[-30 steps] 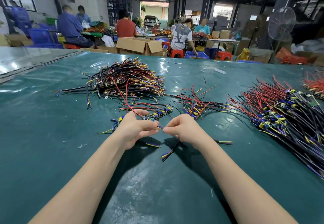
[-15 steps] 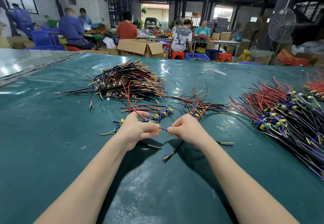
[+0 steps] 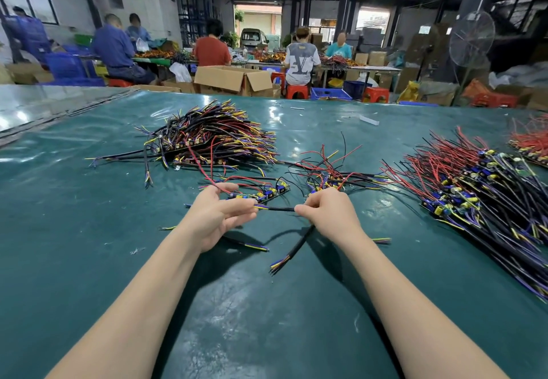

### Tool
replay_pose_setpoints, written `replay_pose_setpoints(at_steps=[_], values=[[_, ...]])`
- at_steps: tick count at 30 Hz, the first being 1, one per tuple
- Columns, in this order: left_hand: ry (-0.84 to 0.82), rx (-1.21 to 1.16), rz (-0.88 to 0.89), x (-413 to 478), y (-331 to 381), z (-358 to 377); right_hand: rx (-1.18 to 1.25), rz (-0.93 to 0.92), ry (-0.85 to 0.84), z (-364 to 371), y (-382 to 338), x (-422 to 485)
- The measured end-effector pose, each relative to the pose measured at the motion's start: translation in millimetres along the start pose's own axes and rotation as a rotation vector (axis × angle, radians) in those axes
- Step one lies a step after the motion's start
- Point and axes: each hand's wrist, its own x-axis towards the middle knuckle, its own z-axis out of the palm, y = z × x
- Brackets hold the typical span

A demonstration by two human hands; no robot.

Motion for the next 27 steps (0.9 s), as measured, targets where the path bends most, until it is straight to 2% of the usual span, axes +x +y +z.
replay_pose_setpoints(at_steps=[2, 5, 7, 11, 13, 17, 20, 24, 27], values=[[-0.045, 0.002, 0.015, -0.9, -0.1, 2.1, -0.056, -0.003, 0.02, 3.7, -1.1, -0.5], [-0.007, -0.054, 0.049, 0.3, 2.3, -2.3, -0.04, -0.022, 0.069, 5.0, -0.5, -2.8], [0.037, -0.089, 0.065, 2.4, 3.5, -7.2, 0.097, -0.021, 0.051, 0.9, 2.5, -2.1], [0.076, -0.099, 0.05, 4.5, 5.0, -13.7, 0.433, 0.041, -0.103, -7.3, 9.8, 0.0], [0.063, -0.103, 0.044, 4.2, 5.8, -14.5, 0.506, 0.1, -0.146, -6.3, 11.5, 0.9], [-0.015, -0.078, 0.053, 1.9, 7.1, -12.0, 0.249, 0.089, -0.057, -1.7, 8.6, 2.5], [-0.008, -0.076, 0.07, 1.4, 8.3, -12.9, 0.192, 0.083, -0.001, -2.2, 7.5, 2.5], [0.022, -0.08, 0.064, 2.5, 7.9, -15.7, 0.53, 0.178, -0.094, -9.8, 14.8, 1.5], [0.044, -0.106, 0.037, 3.3, 7.4, -17.1, 0.622, 0.156, -0.221, -15.1, 19.7, 2.0]])
